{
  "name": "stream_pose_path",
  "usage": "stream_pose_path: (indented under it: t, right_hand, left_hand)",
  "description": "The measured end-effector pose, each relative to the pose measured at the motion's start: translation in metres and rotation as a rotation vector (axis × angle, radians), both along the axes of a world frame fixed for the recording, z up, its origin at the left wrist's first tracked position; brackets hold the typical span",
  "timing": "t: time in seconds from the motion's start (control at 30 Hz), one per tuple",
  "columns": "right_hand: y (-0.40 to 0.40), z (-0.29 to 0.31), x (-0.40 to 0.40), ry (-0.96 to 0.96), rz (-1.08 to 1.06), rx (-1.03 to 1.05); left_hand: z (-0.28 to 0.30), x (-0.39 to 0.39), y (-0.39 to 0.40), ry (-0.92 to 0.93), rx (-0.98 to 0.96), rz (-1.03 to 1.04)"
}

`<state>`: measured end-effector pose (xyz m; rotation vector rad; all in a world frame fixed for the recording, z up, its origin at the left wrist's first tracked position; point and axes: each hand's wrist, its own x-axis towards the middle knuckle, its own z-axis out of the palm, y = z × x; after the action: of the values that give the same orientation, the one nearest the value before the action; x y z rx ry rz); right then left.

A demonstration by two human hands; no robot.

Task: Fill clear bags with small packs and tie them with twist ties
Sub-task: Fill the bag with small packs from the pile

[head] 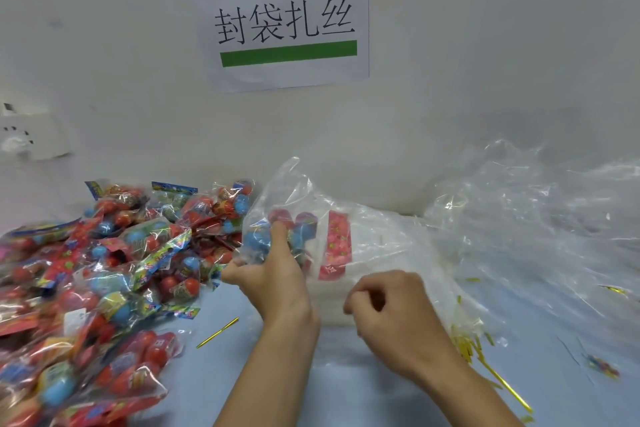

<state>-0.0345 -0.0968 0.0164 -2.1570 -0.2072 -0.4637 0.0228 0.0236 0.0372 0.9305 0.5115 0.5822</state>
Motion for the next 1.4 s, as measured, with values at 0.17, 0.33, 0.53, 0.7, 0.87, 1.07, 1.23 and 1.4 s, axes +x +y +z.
stream_pose_path:
  t: [0.17, 0.33, 0.53, 0.7, 0.87, 1.07, 1.23, 1.4]
  right_hand:
    - [0.0, 0.006, -0.001, 0.444, 0.233, 0.447]
    - [-0.007, 0.017, -0.01, 0.577, 0.448, 0.884]
    - [0.007, 0.015, -0.011, 0.53, 0.286, 1.005]
    - [0.005, 0.011, -0.005, 0.449, 0.078, 0.953]
    - [0.004, 0.007, -0.006, 0.458, 0.114, 0.847]
    - [0.0, 0.008, -0.007, 0.485, 0.167, 0.65]
    - [-0.014, 0.013, -0.01, 0.563, 0.129, 0.577]
    - [-0.035, 0.02, -0.012, 0.644, 0.04, 0.361]
  left_hand:
    - [0.013, -0.017, -0.008, -0.046, -0.051, 0.035]
    - [0.01, -0.038, -0.013, -0.047, 0.0, -0.009]
    - [-0.019, -0.051, -0.003, 0.089, 0.15, -0.12]
    - [-0.014, -0.047, 0.024, 0.132, 0.403, -0.23]
    - [-0.017, -0.042, 0.036, 0.131, 0.68, -0.372]
    - [-0.017, -0.042, 0.032, 0.091, 0.85, -0.34]
    - [-0.007, -0.045, 0.035, -0.116, 0.856, -0.207]
    - [-0.011, -0.042, 0.035, -0.174, 0.863, -0.186]
